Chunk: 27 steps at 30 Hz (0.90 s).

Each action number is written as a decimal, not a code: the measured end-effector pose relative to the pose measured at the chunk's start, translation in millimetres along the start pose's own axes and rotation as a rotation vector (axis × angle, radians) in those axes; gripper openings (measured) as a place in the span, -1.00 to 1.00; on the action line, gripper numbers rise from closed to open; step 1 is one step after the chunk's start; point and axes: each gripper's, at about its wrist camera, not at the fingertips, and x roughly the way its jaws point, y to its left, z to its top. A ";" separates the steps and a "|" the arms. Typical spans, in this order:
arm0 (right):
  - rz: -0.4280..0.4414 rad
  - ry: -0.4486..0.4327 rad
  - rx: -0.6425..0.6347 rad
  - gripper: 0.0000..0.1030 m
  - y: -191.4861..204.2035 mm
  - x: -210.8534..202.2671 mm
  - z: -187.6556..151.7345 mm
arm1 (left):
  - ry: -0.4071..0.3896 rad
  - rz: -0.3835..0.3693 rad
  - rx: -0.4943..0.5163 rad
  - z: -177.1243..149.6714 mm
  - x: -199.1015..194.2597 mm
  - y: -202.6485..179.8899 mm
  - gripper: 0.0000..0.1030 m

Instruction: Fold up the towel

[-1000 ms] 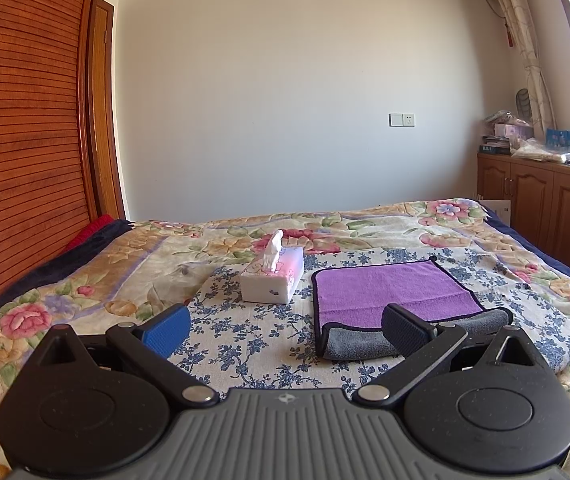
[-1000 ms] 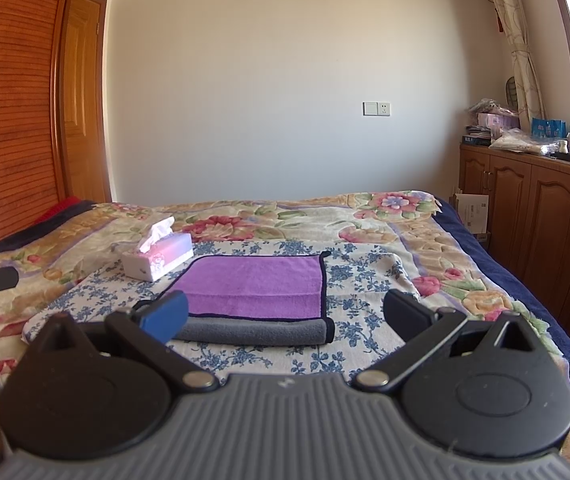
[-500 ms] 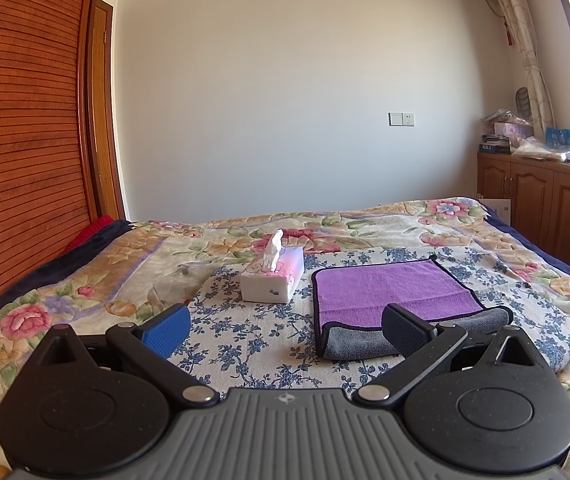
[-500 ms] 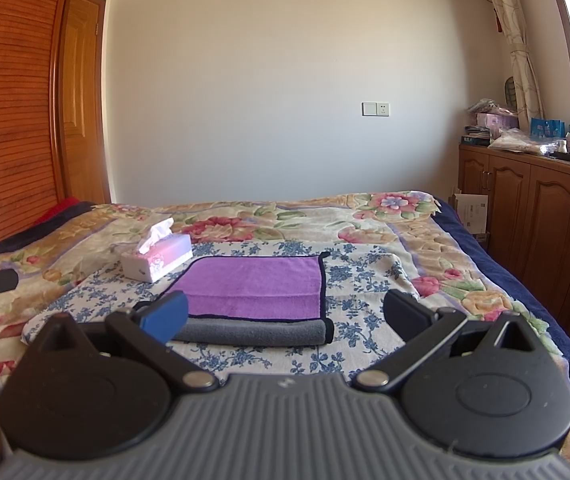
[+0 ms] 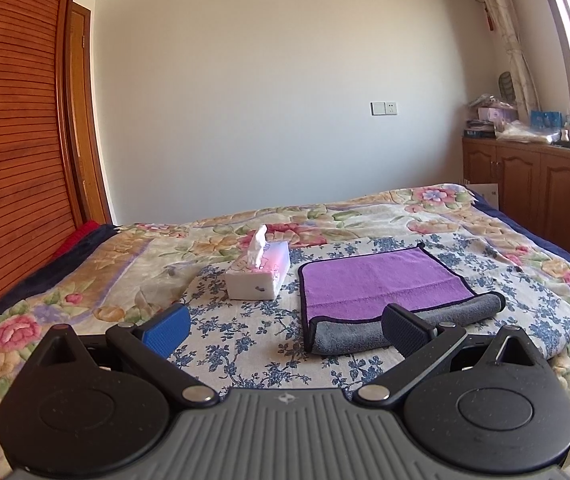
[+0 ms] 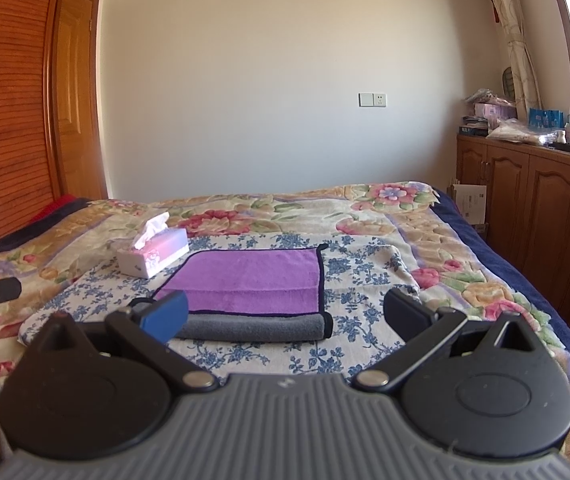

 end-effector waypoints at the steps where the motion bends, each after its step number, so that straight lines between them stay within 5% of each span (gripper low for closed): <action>1: -0.001 0.003 0.001 1.00 -0.1 1.5 0.2 | 0.002 -0.002 -0.001 0.1 0.8 -0.2 1.00; 27: 0.021 0.095 -0.070 1.00 -9.5 47.3 0.1 | 0.087 -0.043 0.004 2.1 50.5 -2.1 1.00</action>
